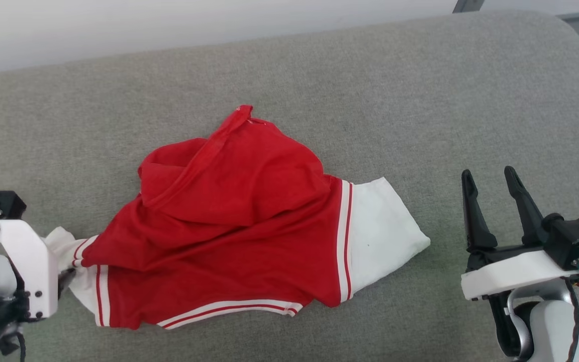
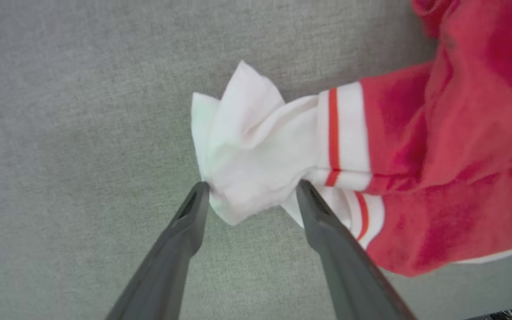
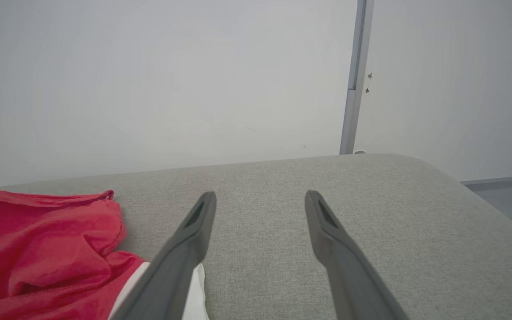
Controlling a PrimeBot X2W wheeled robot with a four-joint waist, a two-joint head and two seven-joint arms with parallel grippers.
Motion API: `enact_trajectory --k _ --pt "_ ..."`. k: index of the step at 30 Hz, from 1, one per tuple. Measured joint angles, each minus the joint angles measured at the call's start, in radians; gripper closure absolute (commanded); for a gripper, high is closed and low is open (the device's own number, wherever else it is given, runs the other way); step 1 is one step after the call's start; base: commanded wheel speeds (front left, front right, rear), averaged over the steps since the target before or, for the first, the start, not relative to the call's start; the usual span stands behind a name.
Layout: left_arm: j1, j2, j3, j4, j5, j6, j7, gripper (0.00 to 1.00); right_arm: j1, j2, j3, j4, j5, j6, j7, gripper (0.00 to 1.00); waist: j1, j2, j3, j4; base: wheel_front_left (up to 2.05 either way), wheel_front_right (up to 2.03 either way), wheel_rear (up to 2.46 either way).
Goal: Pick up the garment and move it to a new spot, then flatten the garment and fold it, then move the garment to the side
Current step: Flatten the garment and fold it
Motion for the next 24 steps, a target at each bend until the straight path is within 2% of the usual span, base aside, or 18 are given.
enact_trajectory --k 1,2,3,9,18,19,21,22,23,24 --pt "-0.006 -0.003 0.000 0.015 0.000 -0.015 -0.011 0.00 -0.003 0.000 0.000 -0.001 0.004 0.000 0.000 0.00 0.0000 0.0000 0.006 -0.002 0.00 0.00 0.00" --pt "-0.016 -0.009 0.002 0.033 0.000 -0.022 -0.019 0.62 -0.006 0.000 0.001 -0.001 0.004 0.000 0.000 0.00 0.0000 0.0000 0.011 -0.005 0.00 0.00 0.00" --pt "-0.026 -0.016 0.003 0.050 -0.001 -0.033 -0.024 1.00 -0.009 0.000 0.000 -0.001 0.004 0.000 0.000 0.00 0.0000 0.0000 0.017 -0.008 0.00 0.00 0.00" --pt "-0.094 -0.030 0.022 0.138 -0.009 -0.052 -0.043 1.00 -0.016 0.000 -0.002 0.000 0.014 0.000 -0.002 0.00 0.0000 0.0000 0.039 -0.022 0.00 0.00 0.00" --pt "-0.243 -0.046 0.018 0.211 0.028 -0.113 -0.079 1.00 -0.032 0.000 -0.002 -0.001 0.014 0.000 -0.002 0.00 0.0000 0.0000 0.067 -0.026 0.00 0.00 0.00" --pt "-0.257 -0.053 0.012 0.227 0.035 -0.123 -0.079 0.70 -0.038 0.000 -0.001 0.000 0.014 0.000 -0.002 0.00 0.0000 0.0000 0.071 -0.026 0.00 0.00 0.00" --pt "-0.285 -0.075 0.004 0.265 0.039 -0.129 -0.084 0.42 -0.043 0.000 0.003 0.002 0.015 0.000 -0.002 0.00 0.0000 0.0000 0.079 -0.026 0.00 0.00 0.00" --pt "-0.298 -0.084 0.000 0.285 0.041 -0.133 -0.085 0.12 -0.044 0.000 0.007 0.005 0.014 0.000 -0.002 0.00 0.0000 0.0000 0.082 -0.026 0.00 0.00 0.00" --pt "-0.310 -0.093 -0.004 0.304 0.045 -0.138 -0.088 0.00 -0.047 0.000 0.008 0.007 0.015 0.000 -0.001 0.00 0.0000 0.0000 0.084 -0.026 0.00 0.00 0.00" --pt "-0.323 -0.102 -0.003 0.325 0.045 -0.138 -0.091 0.00 -0.051 0.000 0.010 0.008 0.015 0.000 -0.002 0.00 0.0000 0.0000 0.086 -0.026 0.00 0.00 0.00"
